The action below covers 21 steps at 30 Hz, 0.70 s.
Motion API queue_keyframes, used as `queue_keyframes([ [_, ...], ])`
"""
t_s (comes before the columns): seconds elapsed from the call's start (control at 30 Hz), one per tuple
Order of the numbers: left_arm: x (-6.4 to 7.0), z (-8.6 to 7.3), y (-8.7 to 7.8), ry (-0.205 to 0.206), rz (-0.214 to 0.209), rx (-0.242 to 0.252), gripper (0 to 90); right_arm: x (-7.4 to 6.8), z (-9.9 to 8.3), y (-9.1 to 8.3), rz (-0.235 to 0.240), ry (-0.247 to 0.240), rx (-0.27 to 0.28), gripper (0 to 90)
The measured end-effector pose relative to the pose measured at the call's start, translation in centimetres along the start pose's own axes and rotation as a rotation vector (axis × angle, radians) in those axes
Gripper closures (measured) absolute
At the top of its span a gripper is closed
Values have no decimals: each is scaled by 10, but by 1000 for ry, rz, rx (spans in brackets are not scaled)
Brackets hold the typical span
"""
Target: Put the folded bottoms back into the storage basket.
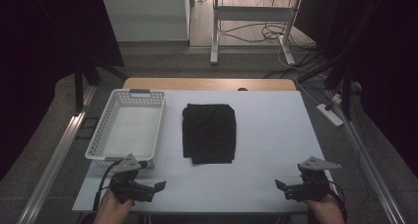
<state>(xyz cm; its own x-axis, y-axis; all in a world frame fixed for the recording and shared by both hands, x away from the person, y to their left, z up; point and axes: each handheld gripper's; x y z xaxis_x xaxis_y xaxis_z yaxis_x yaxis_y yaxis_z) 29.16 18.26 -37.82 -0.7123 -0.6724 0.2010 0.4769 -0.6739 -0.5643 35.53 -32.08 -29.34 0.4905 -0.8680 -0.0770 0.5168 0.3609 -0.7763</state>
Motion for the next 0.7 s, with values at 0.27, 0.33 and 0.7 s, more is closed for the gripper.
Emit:
queue_keyframes([
  [0.27, 3, 7, 12, 14, -27, -6, 0, 0, 0, 0, 0, -1, 0, 0],
  [0.33, 2, 10, 16, 9, -37, -9, 0, 0, 0, 0, 1, -1, 0, 0],
  [0.7, 0, 21, 34, 12, -64, -27, 0, 0, 0, 0, 2, -1, -1, 0],
])
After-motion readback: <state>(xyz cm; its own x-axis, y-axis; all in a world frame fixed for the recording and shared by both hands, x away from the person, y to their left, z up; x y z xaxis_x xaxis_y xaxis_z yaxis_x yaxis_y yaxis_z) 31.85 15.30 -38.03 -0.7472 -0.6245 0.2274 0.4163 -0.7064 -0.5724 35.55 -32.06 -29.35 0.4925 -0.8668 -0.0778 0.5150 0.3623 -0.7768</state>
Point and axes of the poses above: each handheld gripper's, and its own axes: y roughly forward along the jaws, z roughly out of its top, x roughly to its right, and after that the axes turned 11 degrees about y, right-handed
